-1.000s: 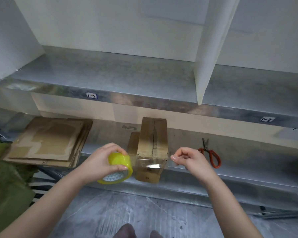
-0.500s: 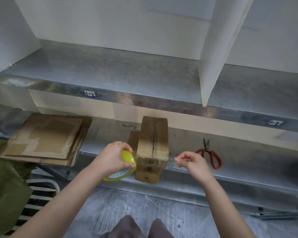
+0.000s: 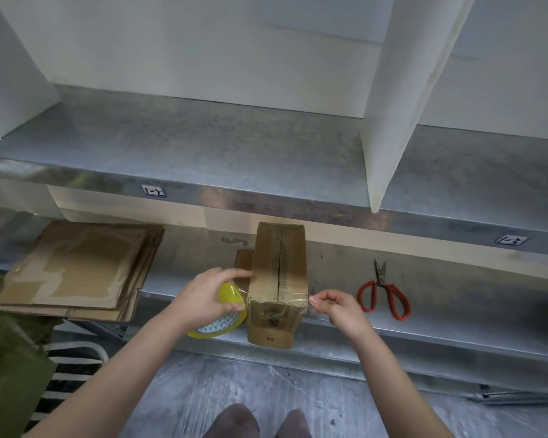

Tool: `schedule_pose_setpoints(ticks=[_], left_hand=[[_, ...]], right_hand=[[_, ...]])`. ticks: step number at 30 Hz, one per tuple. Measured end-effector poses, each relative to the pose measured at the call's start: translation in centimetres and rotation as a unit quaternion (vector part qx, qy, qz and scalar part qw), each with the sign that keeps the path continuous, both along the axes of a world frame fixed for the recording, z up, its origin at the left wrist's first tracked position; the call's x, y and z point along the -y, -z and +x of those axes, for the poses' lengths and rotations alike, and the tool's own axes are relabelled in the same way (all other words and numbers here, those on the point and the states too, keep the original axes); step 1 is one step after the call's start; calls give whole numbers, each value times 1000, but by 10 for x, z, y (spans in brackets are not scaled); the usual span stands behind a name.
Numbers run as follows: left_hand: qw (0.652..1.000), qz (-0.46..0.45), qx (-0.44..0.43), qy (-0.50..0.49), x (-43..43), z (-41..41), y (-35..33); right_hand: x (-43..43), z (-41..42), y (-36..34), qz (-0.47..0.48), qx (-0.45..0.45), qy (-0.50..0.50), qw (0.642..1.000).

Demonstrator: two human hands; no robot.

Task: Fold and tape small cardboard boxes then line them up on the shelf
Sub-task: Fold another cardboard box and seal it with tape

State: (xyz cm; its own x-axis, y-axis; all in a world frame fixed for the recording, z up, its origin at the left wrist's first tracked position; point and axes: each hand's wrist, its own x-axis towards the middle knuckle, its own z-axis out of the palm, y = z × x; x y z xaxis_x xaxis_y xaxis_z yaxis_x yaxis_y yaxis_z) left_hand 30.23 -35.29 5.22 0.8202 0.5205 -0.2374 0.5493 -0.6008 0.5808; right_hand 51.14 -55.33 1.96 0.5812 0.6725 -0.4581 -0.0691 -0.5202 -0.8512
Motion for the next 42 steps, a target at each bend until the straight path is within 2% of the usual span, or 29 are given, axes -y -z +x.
schedule_pose_setpoints(ticks=[5,8,10,14,19,22,23,26,27,32,37,42], left_hand=[[998,38,-32,34,0,-2,8],[997,58,-38,36,1,0,10],[997,60,-32,37,3,1,12],[997,64,-13,31,7,1,15],[998,51,14,17,9,-2,17],[999,47,24,8,9,-3,18],[999,45,27,1,9,-4,19],[998,42,33,-13,8,-6,20],[999,42,33,-12,7,-7,21],[999,39,36,-7,7,-6,22],[999,20,43,3,4,-10,22],[998,-25,40,46,-7,-23,18]], right_hand=[[-1,-12,16,27,-91,52,994],[-5,-21,22,48,-85,101,990],[-7,-31,23,54,-29,130,990],[-2,-51,18,62,181,148,970],[18,-67,13,4,268,7,963],[19,-67,9,-11,316,-15,949],[17,-67,7,-10,303,-3,953],[8,-64,-3,-1,173,52,984],[5,-61,-5,-7,168,49,984],[-7,-55,-4,-69,236,-30,969],[-11,-54,-2,18,300,-82,950],[-16,-46,3,19,250,-89,964]])
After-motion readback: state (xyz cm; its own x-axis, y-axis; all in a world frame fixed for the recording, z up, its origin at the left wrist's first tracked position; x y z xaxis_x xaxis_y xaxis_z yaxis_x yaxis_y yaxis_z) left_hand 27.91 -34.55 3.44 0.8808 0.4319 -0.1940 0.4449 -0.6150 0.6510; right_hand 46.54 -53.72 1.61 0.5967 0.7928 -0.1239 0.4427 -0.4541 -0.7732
